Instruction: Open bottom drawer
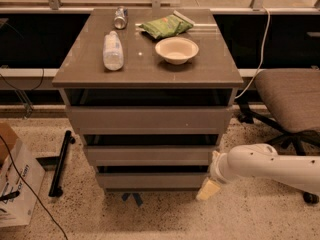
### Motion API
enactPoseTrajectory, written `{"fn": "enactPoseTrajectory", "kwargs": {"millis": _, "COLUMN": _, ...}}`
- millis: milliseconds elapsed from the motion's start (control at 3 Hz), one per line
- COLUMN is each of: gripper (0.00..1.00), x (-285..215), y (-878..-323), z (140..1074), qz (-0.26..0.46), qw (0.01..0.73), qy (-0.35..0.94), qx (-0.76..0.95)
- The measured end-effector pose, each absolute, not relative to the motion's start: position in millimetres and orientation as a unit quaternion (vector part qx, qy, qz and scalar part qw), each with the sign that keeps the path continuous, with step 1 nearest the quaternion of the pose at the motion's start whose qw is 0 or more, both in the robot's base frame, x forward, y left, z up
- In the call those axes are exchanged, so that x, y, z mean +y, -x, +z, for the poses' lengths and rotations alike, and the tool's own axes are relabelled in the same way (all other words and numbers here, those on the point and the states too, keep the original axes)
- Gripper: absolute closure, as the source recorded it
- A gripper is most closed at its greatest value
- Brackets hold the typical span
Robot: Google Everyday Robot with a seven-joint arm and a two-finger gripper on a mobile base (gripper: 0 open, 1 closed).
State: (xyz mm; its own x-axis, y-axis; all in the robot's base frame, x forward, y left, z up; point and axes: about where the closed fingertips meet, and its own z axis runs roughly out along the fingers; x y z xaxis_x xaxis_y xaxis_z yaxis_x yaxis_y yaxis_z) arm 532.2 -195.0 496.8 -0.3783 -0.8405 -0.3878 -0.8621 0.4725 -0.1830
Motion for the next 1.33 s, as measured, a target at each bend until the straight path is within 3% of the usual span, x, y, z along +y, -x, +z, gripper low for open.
{"fn": "enactPoseTrajectory", "kwargs": {"millis": 667, "gripper": 0.00, "x": -174.5, "y": -538.0, "z": 449.8, "qz": 0.054, "qw": 0.201, "qy": 0.494, "qx": 0.844}}
{"fn": "enactPoseTrajectory", "kwargs": {"millis": 1333, "gripper": 0.00, "x": -165.9, "y": -546.5, "z": 373.3, "qz": 0.135, "qw": 0.223, "qy": 0.451, "qx": 0.854}}
